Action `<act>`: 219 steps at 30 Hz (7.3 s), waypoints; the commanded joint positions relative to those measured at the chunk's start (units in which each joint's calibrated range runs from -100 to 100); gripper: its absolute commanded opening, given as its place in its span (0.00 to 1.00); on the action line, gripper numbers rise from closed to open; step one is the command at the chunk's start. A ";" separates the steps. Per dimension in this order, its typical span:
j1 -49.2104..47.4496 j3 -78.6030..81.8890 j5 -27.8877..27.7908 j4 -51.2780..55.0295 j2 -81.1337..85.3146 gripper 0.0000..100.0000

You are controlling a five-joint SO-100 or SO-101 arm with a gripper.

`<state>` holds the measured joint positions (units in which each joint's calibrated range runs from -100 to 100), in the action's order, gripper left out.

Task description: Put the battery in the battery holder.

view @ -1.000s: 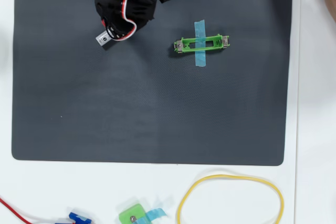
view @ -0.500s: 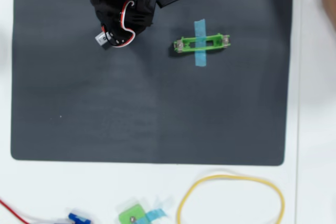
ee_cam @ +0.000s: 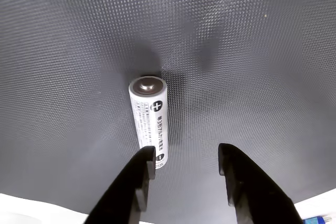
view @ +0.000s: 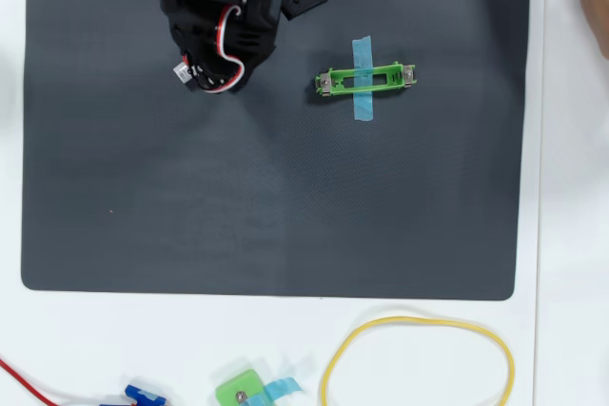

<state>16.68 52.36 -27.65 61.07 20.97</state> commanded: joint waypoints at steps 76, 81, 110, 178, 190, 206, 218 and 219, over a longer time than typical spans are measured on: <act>2.89 -10.16 0.00 6.94 -13.51 0.11; 2.37 -11.65 0.00 6.85 -17.26 0.11; 1.95 -1.70 -0.21 3.53 -2.16 0.00; -57.41 7.99 44.60 -11.77 16.77 0.00; -55.44 7.99 44.19 -14.74 10.55 0.00; -56.89 7.02 42.46 -16.92 9.78 0.00; -53.99 7.11 42.46 -22.26 4.49 0.00; -53.37 7.11 42.46 -22.34 4.49 0.00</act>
<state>-38.69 61.89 15.11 39.97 25.38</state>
